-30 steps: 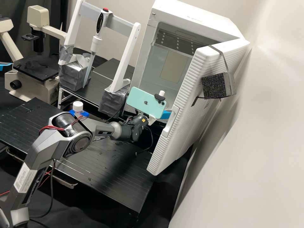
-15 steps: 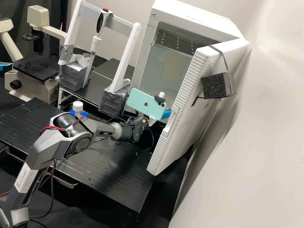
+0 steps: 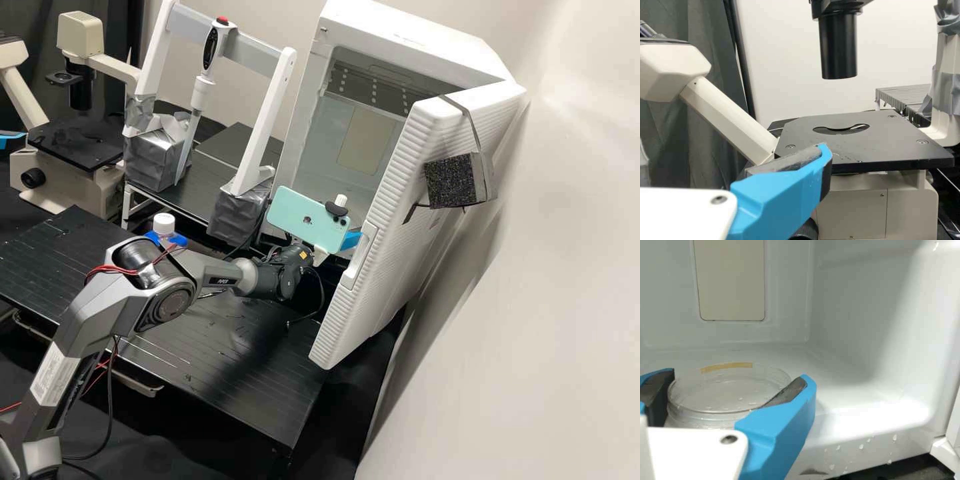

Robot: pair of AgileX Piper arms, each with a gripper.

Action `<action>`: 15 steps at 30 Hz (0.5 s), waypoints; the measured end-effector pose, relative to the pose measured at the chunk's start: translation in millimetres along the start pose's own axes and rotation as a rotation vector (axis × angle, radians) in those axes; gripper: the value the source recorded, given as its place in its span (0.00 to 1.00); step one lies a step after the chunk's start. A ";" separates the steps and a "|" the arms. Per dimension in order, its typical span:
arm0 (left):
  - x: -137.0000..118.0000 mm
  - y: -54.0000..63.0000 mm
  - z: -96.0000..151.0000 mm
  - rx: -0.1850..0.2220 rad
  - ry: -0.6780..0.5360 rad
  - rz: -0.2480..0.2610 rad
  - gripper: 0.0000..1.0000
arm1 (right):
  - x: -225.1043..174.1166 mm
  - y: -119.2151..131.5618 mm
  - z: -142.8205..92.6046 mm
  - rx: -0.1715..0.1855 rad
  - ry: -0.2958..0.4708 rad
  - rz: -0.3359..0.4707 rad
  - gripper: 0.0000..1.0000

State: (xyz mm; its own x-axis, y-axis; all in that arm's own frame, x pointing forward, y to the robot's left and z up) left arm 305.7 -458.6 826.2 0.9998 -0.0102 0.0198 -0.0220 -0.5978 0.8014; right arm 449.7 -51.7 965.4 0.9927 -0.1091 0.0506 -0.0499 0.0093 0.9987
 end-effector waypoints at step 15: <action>0.0 0.0 0.0 0.000 0.000 0.000 1.00 | -19.2 12.7 3.9 0.013 0.008 0.022 0.00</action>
State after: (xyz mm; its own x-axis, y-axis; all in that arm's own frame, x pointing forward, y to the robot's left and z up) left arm 305.7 -458.6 826.2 0.9998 -0.0102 0.0198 -0.0220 -0.5978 0.8014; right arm 429.6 -53.4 977.2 0.9922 -0.1015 0.0729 -0.0734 -0.0013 0.9973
